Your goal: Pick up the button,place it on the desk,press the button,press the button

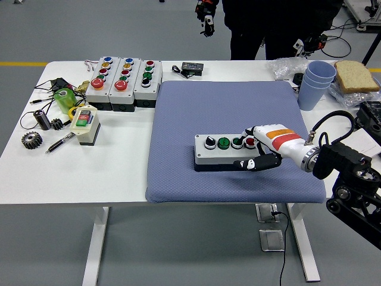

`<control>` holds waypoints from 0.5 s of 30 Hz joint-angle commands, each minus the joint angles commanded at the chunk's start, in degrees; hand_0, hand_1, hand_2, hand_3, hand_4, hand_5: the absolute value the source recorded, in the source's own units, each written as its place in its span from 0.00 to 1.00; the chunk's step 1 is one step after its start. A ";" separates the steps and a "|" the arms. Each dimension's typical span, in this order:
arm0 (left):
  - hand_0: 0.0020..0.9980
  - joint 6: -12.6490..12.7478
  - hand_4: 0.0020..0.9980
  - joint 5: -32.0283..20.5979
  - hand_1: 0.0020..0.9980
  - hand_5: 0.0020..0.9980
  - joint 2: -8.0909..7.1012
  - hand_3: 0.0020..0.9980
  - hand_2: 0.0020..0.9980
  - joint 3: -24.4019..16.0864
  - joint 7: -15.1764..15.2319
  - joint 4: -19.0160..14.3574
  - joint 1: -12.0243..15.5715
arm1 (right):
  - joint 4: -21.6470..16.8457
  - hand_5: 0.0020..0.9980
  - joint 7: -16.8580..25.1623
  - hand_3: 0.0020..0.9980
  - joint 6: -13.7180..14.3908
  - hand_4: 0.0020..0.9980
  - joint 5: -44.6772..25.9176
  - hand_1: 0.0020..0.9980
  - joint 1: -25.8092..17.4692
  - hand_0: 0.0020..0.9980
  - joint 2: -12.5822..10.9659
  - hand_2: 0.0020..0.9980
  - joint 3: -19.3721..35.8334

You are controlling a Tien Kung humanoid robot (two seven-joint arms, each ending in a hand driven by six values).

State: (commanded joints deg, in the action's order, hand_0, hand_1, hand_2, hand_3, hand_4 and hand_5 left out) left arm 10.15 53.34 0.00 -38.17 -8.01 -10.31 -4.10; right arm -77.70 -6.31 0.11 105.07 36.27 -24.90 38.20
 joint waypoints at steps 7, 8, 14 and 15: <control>0.63 -0.03 0.34 0.09 0.66 0.64 0.00 0.60 0.68 0.10 -0.04 0.00 0.09 | -3.29 0.63 0.61 0.66 2.20 0.87 -2.47 0.00 0.33 0.16 -0.68 0.18 5.92; 0.63 -0.04 0.34 0.04 0.66 0.64 0.00 0.60 0.68 0.12 -0.03 0.00 0.10 | -3.54 0.63 0.85 0.66 3.16 0.87 -3.22 0.00 0.25 0.16 -0.82 0.18 7.06; 0.63 0.00 0.34 -0.92 0.66 0.64 -0.06 0.60 0.68 0.90 0.19 0.00 0.06 | -2.14 0.60 2.65 0.75 7.57 0.87 -12.38 0.43 -1.07 0.50 -1.35 0.55 13.15; 0.63 0.03 0.34 -1.08 0.66 0.64 -0.05 0.60 0.68 0.95 0.22 0.00 0.04 | -1.25 0.60 3.67 0.75 8.71 0.87 -14.98 0.43 -1.45 0.50 -1.33 0.55 14.13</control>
State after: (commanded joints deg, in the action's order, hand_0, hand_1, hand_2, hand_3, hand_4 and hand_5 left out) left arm 10.18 52.26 -0.05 -37.22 -7.79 -10.31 -4.07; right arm -78.95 -2.64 8.82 90.09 34.83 -26.23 52.32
